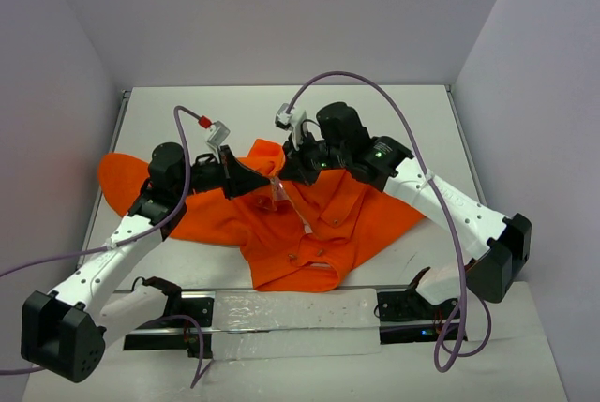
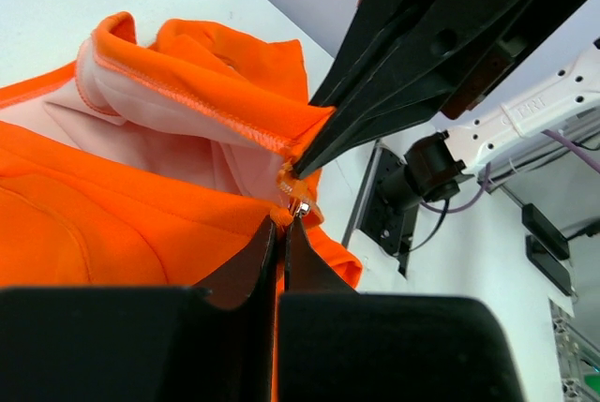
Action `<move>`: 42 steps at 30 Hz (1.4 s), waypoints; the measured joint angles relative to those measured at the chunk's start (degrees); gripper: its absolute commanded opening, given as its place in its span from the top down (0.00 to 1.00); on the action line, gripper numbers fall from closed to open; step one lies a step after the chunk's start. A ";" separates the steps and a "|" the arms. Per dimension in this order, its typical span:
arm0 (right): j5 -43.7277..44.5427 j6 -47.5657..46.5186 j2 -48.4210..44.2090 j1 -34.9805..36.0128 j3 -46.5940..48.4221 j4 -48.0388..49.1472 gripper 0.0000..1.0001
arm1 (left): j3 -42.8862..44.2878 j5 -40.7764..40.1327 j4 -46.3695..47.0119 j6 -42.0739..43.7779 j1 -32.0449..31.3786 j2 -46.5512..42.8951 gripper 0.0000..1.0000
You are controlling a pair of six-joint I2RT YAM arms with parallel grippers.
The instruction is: Zip up the jacket
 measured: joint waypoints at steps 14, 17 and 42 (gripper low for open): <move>-0.64 -2.44 -2.66 0.04 -2.59 -1.50 1.00 | 3.60 3.24 -3.99 1.11 0.00 2.89 1.00; -0.95 -2.45 -3.28 0.04 -2.86 -1.55 1.00 | 3.62 3.22 -4.24 1.30 0.00 2.89 1.00; -1.98 -2.47 -1.90 1.13 -2.84 -1.90 1.00 | 3.64 3.60 -4.13 0.97 0.00 2.89 1.00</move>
